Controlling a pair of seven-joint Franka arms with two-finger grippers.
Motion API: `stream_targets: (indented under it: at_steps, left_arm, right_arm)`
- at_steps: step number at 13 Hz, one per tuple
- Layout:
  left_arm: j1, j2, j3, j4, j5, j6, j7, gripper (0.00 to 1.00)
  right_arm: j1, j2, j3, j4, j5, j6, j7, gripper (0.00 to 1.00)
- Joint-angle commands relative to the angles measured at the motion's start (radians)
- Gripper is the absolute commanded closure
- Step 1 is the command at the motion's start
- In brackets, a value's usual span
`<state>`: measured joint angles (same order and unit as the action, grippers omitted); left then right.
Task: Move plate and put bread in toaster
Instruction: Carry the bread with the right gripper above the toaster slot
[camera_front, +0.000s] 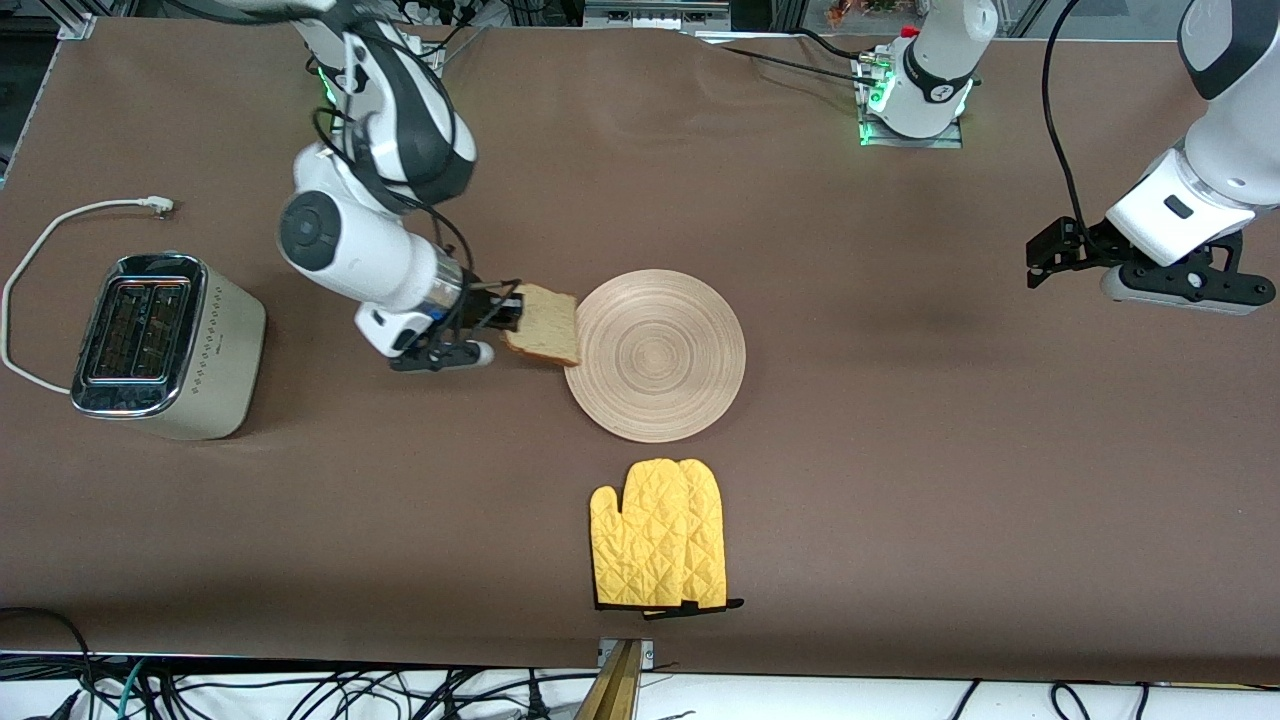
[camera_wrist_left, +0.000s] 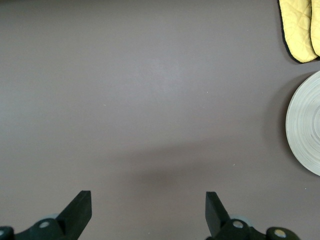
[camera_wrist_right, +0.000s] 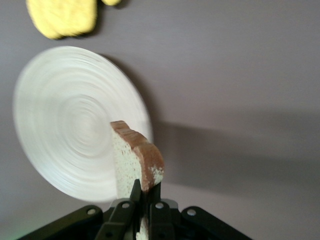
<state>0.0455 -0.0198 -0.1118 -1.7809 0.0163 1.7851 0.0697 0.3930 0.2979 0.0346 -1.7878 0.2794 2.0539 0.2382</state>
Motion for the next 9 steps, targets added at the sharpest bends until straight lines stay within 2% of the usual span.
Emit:
stream_targets:
  at_steps: [1, 2, 4, 5, 7, 9]
  left_arm:
    - [-0.009, 0.008, 0.009, 0.02, -0.007, -0.006, 0.007, 0.0]
    - [-0.01, 0.008, 0.009, 0.02, -0.007, -0.004, 0.007, 0.0]
    - [-0.01, 0.009, 0.009, 0.02, -0.007, -0.006, 0.007, 0.0]
    - [-0.01, 0.008, 0.009, 0.02, -0.007, -0.004, 0.007, 0.0]
    - [-0.01, 0.008, 0.009, 0.02, -0.007, -0.006, 0.007, 0.0]
    - [-0.01, 0.008, 0.009, 0.02, -0.007, -0.004, 0.007, 0.0]
  right_arm:
    - [0.001, -0.02, -0.066, 0.15, -0.154, -0.255, -0.023, 1.0]
    - [-0.003, -0.016, -0.096, 0.207, -0.22, -0.346, -0.057, 1.0]
    - [-0.013, -0.014, -0.148, 0.257, -0.339, -0.432, -0.196, 1.0]
    - [-0.013, -0.017, -0.2, 0.258, -0.377, -0.436, -0.28, 1.0]
    - [-0.011, -0.022, -0.302, 0.261, -0.394, -0.437, -0.429, 1.0]
    - [-0.011, -0.022, -0.385, 0.265, -0.465, -0.44, -0.509, 1.0]
